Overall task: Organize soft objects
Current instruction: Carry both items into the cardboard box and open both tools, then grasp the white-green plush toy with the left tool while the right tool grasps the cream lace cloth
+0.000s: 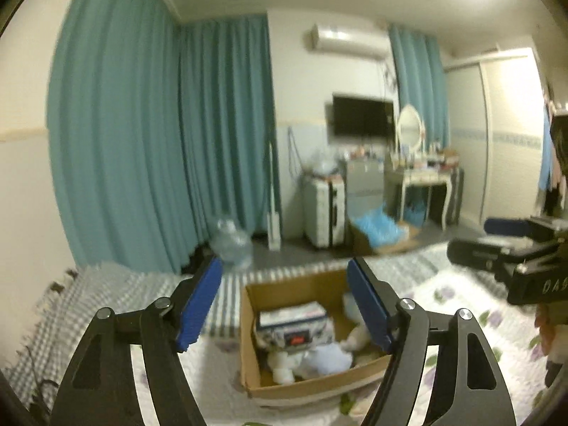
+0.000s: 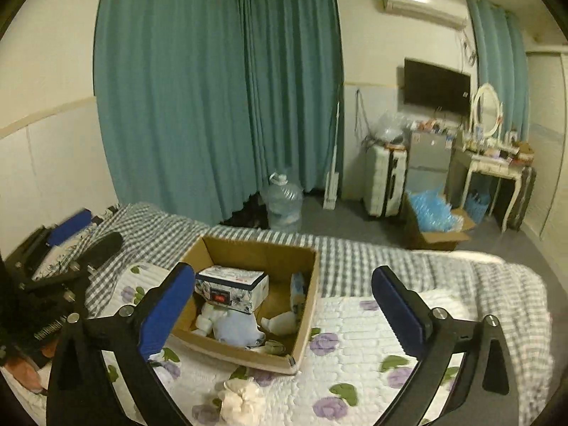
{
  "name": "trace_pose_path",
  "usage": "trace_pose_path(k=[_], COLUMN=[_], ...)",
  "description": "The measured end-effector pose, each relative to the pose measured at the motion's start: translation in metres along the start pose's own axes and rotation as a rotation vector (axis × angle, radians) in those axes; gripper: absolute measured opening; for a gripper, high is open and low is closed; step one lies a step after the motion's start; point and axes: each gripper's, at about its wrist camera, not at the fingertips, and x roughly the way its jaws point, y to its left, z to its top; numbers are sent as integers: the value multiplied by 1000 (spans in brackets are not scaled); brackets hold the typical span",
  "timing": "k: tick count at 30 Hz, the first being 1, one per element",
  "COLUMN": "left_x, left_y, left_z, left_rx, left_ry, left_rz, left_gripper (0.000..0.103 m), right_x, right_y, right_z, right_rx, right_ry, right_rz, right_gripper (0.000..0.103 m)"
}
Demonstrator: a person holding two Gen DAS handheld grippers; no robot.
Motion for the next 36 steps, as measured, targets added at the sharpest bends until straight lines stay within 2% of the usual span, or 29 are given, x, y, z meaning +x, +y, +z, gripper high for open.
trace_pose_path(k=[2, 8, 14, 18, 21, 22, 25, 28, 32, 36], left_x=[-26, -79, -101, -95, -71, -64, -37, -17, -3, 11], left_y=[0, 13, 33, 45, 48, 51, 57, 58, 58, 60], left_z=[12, 28, 22, -2, -32, -43, -82, -114, -147, -166], left_rx=[-13, -33, -25, -21, -23, -30, -85, -119, -133, -127], left_ry=[-50, -119, -106, -57, 12, 34, 113, 176, 245, 326], left_rz=[-3, 15, 33, 10, 91, 94, 47, 48, 16, 40], left_gripper=[78, 80, 81, 81, 81, 81, 81, 80, 81, 81], right_x=[-24, -68, -69, -39, -8, 1, 34, 70, 103, 122], right_y=[5, 20, 41, 57, 65, 64, 67, 64, 58, 57], right_z=[4, -1, -26, -49, -73, -79, -103, -130, -162, -181], right_rx=[-17, -59, -64, -87, -94, -91, -91, -70, -38, -36], right_ry=[-22, -26, 2, 60, 113, 130, 183, 246, 299, 329], right_rz=[-12, -17, 8, 8, 10, 15, 6, 5, -3, -14], right_gripper=[102, 102, 102, 102, 102, 102, 102, 102, 102, 102])
